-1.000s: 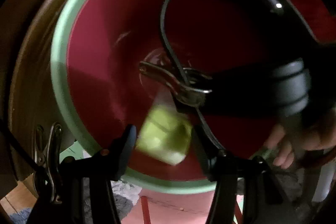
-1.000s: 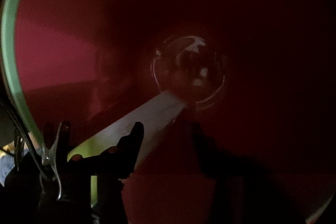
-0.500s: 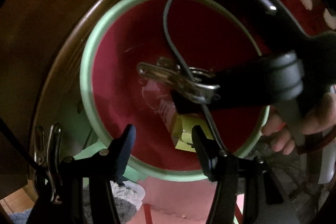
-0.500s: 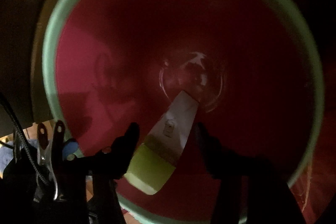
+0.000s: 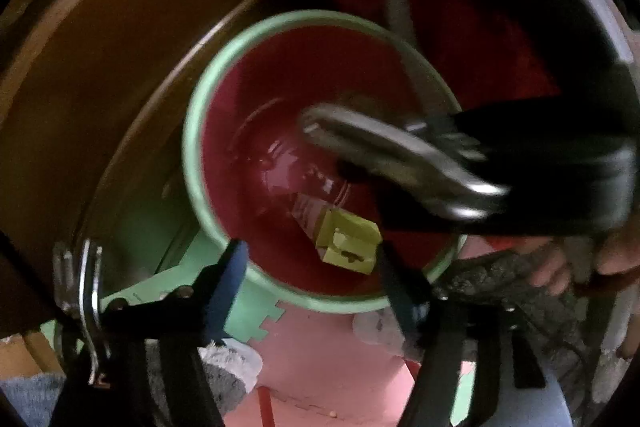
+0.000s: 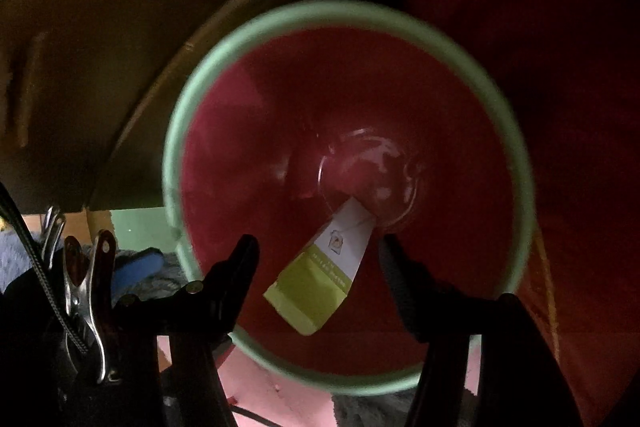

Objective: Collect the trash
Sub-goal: 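Lower the box into the red bin and open the right gripper, then reach the right tool to the teal wet-wipes pack and grasp it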

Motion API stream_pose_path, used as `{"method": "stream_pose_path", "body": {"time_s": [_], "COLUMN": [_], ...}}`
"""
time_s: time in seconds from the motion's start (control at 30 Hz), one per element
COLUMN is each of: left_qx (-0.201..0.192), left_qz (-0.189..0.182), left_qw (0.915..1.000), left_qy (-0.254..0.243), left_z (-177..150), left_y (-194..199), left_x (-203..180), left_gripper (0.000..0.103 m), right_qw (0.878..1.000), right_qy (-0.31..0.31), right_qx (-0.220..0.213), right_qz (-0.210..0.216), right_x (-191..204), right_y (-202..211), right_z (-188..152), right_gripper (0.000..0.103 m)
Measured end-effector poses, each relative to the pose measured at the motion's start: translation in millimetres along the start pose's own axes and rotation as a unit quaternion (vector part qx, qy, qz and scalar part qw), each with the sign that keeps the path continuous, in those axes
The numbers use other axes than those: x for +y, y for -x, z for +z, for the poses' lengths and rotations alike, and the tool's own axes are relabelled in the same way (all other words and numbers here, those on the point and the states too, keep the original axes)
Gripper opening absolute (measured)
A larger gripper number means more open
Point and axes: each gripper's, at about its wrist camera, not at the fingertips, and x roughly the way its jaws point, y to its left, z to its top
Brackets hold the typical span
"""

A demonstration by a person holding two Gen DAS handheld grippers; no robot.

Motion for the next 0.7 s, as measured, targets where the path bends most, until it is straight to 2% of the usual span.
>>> {"method": "stream_pose_path", "body": {"time_s": [0.23, 0.33, 0.47, 0.6, 0.63, 0.7], "left_qx": [-0.088, -0.135, -0.184, -0.235, -0.248, -0.286], "left_qz": [-0.038, -0.039, -0.054, -0.025, -0.015, 0.015], "left_qw": [0.995, 0.9899, 0.9814, 0.9715, 0.9685, 0.9581], "left_qy": [0.028, 0.018, 0.011, 0.012, 0.012, 0.01], "left_z": [-9, -19, -26, -29, -39, -45], "left_y": [60, 94, 131, 177, 161, 184], "left_x": [13, 11, 17, 16, 16, 17], "left_gripper": [0.09, 0.09, 0.091, 0.091, 0.091, 0.091], "right_qw": [0.996, 0.991, 0.98, 0.963, 0.959, 0.95], "right_qy": [0.018, 0.039, 0.08, 0.119, 0.123, 0.127], "right_qx": [-0.079, -0.111, -0.169, -0.225, -0.234, -0.256], "right_qz": [0.041, 0.061, 0.064, 0.092, 0.104, 0.129], "right_x": [16, 27, 46, 63, 65, 74], "right_y": [66, 92, 131, 162, 169, 184], "right_z": [-8, -12, -21, -26, -25, -24], "right_gripper": [0.064, 0.068, 0.069, 0.07, 0.07, 0.071]}}
